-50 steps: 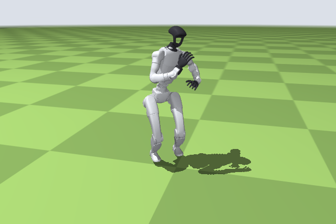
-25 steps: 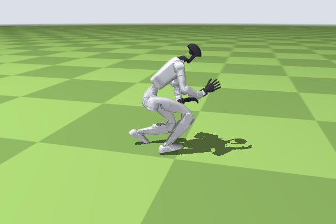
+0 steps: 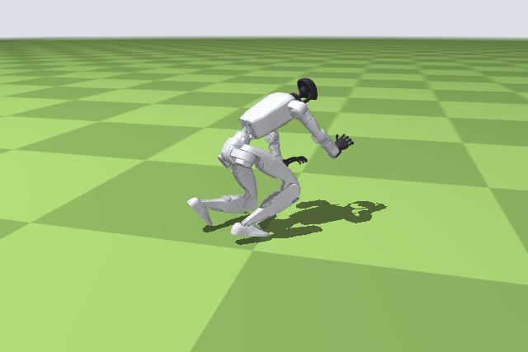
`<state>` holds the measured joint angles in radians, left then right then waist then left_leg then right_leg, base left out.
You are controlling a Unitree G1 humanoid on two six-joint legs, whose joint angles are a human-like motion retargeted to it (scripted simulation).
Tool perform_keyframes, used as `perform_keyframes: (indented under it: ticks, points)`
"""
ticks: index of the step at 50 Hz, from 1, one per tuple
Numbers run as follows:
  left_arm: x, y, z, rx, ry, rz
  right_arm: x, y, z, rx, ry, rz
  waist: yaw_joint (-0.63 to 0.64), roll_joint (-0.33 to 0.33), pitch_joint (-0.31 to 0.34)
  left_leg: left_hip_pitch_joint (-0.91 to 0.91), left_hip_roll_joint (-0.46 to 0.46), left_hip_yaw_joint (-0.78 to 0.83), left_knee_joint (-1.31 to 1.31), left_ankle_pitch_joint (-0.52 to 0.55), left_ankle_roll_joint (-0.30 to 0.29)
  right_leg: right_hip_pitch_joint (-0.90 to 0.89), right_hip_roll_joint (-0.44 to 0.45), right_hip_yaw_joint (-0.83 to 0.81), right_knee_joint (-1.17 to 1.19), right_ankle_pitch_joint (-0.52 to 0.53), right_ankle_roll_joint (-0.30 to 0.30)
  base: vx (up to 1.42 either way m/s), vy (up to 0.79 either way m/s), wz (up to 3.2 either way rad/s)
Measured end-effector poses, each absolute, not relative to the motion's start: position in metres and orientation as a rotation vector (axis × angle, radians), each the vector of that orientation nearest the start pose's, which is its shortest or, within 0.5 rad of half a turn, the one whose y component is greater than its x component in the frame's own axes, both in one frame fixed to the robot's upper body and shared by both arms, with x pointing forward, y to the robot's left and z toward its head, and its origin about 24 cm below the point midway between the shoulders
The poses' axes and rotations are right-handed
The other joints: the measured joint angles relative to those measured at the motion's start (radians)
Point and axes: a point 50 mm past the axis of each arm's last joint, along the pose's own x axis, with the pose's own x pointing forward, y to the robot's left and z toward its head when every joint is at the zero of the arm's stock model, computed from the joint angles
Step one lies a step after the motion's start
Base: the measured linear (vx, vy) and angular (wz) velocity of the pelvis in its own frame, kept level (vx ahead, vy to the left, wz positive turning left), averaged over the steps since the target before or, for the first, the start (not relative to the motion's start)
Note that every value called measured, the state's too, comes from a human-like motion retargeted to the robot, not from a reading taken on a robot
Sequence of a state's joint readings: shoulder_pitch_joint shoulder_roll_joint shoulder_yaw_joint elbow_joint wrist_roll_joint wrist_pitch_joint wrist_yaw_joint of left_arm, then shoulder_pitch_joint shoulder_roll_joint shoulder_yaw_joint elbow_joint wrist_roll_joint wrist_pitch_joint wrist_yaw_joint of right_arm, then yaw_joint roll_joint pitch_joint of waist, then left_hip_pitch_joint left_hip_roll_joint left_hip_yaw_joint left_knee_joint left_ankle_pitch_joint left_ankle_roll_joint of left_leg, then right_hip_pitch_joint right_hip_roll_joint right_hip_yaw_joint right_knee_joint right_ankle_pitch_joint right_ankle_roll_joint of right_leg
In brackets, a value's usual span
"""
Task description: Sport exercise
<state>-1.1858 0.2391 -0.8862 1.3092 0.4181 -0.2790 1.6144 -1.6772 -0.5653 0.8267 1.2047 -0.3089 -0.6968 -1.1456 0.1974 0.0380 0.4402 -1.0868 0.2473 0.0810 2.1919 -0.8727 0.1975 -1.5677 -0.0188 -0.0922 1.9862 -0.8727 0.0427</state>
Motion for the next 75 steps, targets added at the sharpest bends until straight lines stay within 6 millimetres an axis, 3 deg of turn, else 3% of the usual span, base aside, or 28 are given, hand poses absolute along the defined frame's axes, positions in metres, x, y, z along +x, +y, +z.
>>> perform_keyframes:
  ticks: [2, 5, 13, 20, 22, 25, 27, 36, 37, 38, 39, 45, 46, 47, 48, 49, 50, 56, 57, 58, 59, 65, 75]
  points:
    - [0.376, 0.101, 0.193, 0.906, -1.199, 0.764, 0.353, -0.139, 0.405, -0.755, -1.539, -0.555, 0.000, -0.002, 0.021, -0.009, 0.015, 0.005, 0.034, 0.001, -0.022, 0.049, 0.001, 0.016, -0.001, 0.000, 0.002, 0.40, 0.14, 0.81]
    - [0.377, 0.096, 0.202, 0.912, -1.229, 0.759, 0.359, -0.150, 0.397, -0.752, -1.488, -0.611, -0.014, -0.011, 0.032, -0.058, 0.043, -0.004, 0.072, 0.003, -0.040, 0.117, -0.007, 0.037, -0.013, 0.000, 0.000, 0.39, 0.15, 1.04]
    - [0.380, 0.107, 0.211, 0.969, -1.249, 0.784, 0.374, -0.155, 0.335, -0.668, -1.379, -0.690, -0.094, -0.072, 0.049, -0.162, 0.037, -0.103, -0.005, 0.000, -0.047, 0.292, -0.040, 0.121, -0.018, 0.000, 0.030, 0.33, 0.14, 0.94]
    - [0.384, 0.130, 0.235, 0.964, -1.234, 0.908, 0.377, -0.147, 0.294, -0.606, -1.334, -0.761, -0.082, -0.099, 0.041, -0.143, 0.018, -0.262, -0.152, 0.000, -0.095, 0.314, 0.012, 0.177, -0.067, 0.000, 0.021, 0.18, 0.20, -0.51]
    - [0.384, 0.133, 0.232, 0.964, -1.208, 0.924, 0.378, -0.140, 0.276, -0.599, -1.320, -0.769, -0.039, -0.095, -0.034, -0.205, 0.062, -0.297, -0.179, 0.000, -0.109, 0.237, 0.080, 0.183, -0.092, 0.000, 0.018, 0.16, 0.26, -1.97]
    - [0.385, 0.139, 0.240, 0.958, -1.205, 0.958, 0.378, -0.140, 0.266, -0.612, -1.310, -0.805, -0.037, -0.086, -0.044, -0.190, 0.035, -0.334, -0.209, 0.000, -0.130, 0.225, 0.097, 0.202, -0.109, 0.000, 0.023, 0.10, 0.26, -0.74]
    - [0.385, 0.141, 0.241, 0.961, -1.198, 0.972, 0.378, -0.144, 0.261, -0.630, -1.295, -0.828, -0.024, -0.083, -0.103, -0.218, 0.024, -0.346, -0.210, 0.000, -0.146, 0.181, 0.115, 0.211, -0.098, 0.000, 0.023, 0.12, 0.24, -0.68]
    - [0.384, 0.141, 0.215, 1.005, -1.134, 0.941, 0.377, -0.153, 0.226, -0.711, -1.210, -0.856, -0.095, -0.039, -0.239, -0.279, -0.086, -0.317, -0.193, 0.000, -0.133, 0.127, 0.064, 0.252, -0.045, 0.000, 0.058, 0.12, 0.24, 0.23]
    - [0.384, 0.141, 0.214, 1.007, -1.129, 0.940, 0.377, -0.154, 0.224, -0.719, -1.210, -0.855, -0.115, -0.032, -0.211, -0.248, -0.103, -0.309, -0.195, 0.000, -0.126, 0.161, 0.047, 0.257, -0.041, 0.000, 0.063, 0.06, 0.20, 1.97]
    - [0.384, 0.141, 0.216, 1.003, -1.133, 0.944, 0.377, -0.153, 0.227, -0.723, -1.225, -0.853, -0.152, -0.021, -0.110, -0.154, -0.130, -0.295, -0.204, 0.000, -0.115, 0.258, 0.016, 0.265, -0.043, 0.000, 0.069, 0.05, 0.18, 2.11]
    - [0.384, 0.142, 0.215, 1.006, -1.131, 0.945, 0.377, -0.154, 0.227, -0.733, -1.226, -0.854, -0.166, -0.016, -0.096, -0.134, -0.142, -0.289, -0.203, 0.000, -0.109, 0.280, 0.005, 0.268, -0.035, 0.000, 0.073, 0.06, 0.15, 1.59]
    - [0.382, 0.141, 0.198, 1.028, -1.099, 0.915, 0.376, -0.163, 0.212, -0.798, -1.189, -0.853, -0.214, 0.002, -0.192, -0.202, -0.185, -0.271, -0.193, 0.000, -0.090, 0.226, -0.029, 0.280, 0.004, 0.000, 0.090, 0.07, 0.09, 0.61]
    - [0.382, 0.139, 0.200, 1.020, -1.107, 0.914, 0.376, -0.163, 0.215, -0.800, -1.198, -0.858, -0.233, 0.006, -0.113, -0.131, -0.196, -0.269, -0.205, 0.000, -0.085, 0.301, -0.042, 0.280, -0.002, 0.000, 0.092, 0.03, 0.08, 1.28]
    - [0.382, 0.138, 0.200, 1.017, -1.108, 0.910, 0.376, -0.164, 0.215, -0.805, -1.199, -0.858, -0.250, 0.009, -0.083, -0.104, -0.208, -0.267, -0.210, 0.000, -0.081, 0.331, -0.053, 0.282, -0.003, 0.000, 0.095, 0.03, 0.07, 1.14]
    - [0.381, 0.137, 0.194, 1.024, -1.095, 0.900, 0.376, -0.163, 0.208, -0.818, -1.185, -0.848, -0.260, 0.010, -0.151, -0.167, -0.221, -0.263, -0.204, 0.000, -0.077, 0.270, -0.060, 0.288, 0.006, 0.000, 0.100, 0.04, 0.05, 0.78]
    - [0.381, 0.136, 0.195, 1.020, -1.098, 0.899, 0.376, -0.165, 0.209, -0.825, -1.186, -0.852, -0.267, 0.011, -0.126, -0.143, -0.226, -0.264, -0.207, 0.000, -0.076, 0.298, -0.064, 0.288, 0.008, 0.000, 0.103, 0.02, 0.04, 0.74]
    - [0.382, 0.135, 0.199, 1.010, -1.108, 0.903, 0.376, -0.168, 0.214, -0.829, -1.194, -0.863, -0.273, 0.012, -0.055, -0.074, -0.228, -0.266, -0.214, 0.000, -0.076, 0.370, -0.067, 0.285, 0.005, 0.000, 0.104, 0.00, 0.04, 0.83]
    - [0.381, 0.132, 0.191, 1.002, -1.088, 0.892, 0.374, -0.176, 0.202, -0.872, -1.160, -0.867, -0.320, 0.013, -0.156, -0.165, -0.283, -0.265, -0.196, 0.000, -0.061, 0.309, -0.104, 0.302, 0.055, 0.000, 0.129, 0.01, 0.01, 0.71]
    - [0.381, 0.130, 0.192, 0.993, -1.090, 0.889, 0.374, -0.178, 0.202, -0.875, -1.153, -0.871, -0.329, 0.013, -0.140, -0.151, -0.291, -0.266, -0.198, 0.000, -0.059, 0.329, -0.112, 0.301, 0.059, 0.000, 0.133, -0.02, -0.01, 1.03]
    - [0.381, 0.125, 0.197, 0.974, -1.102, 0.887, 0.375, -0.182, 0.207, -0.875, -1.148, -0.881, -0.336, 0.011, -0.068, -0.090, -0.296, -0.270, -0.208, 0.000, -0.060, 0.397, -0.120, 0.295, 0.057, 0.000, 0.134, -0.03, -0.01, 1.04]
    - [0.381, 0.124, 0.198, 0.969, -1.104, 0.889, 0.375, -0.184, 0.207, -0.879, -1.143, -0.885, -0.344, 0.009, -0.061, -0.084, -0.305, -0.270, -0.208, 0.000, -0.058, 0.411, -0.127, 0.296, 0.062, 0.000, 0.137, -0.03, 0.00, 0.95]
    - [0.381, 0.121, 0.194, 0.958, -1.095, 0.879, 0.374, -0.189, 0.196, -0.903, -1.103, -0.878, -0.392, 0.006, -0.153, -0.177, -0.358, -0.267, -0.201, 0.000, -0.051, 0.348, -0.164, 0.310, 0.096, 0.000, 0.148, -0.02, -0.01, 0.76]
    - [0.382, 0.116, 0.195, 0.955, -1.088, 0.835, 0.373, -0.193, 0.188, -0.864, -1.040, -0.878, -0.424, 0.011, -0.222, -0.270, -0.346, -0.264, -0.204, 0.000, -0.051, 0.281, -0.153, 0.291, 0.093, 0.000, 0.112, -0.05, -0.04, 0.48]
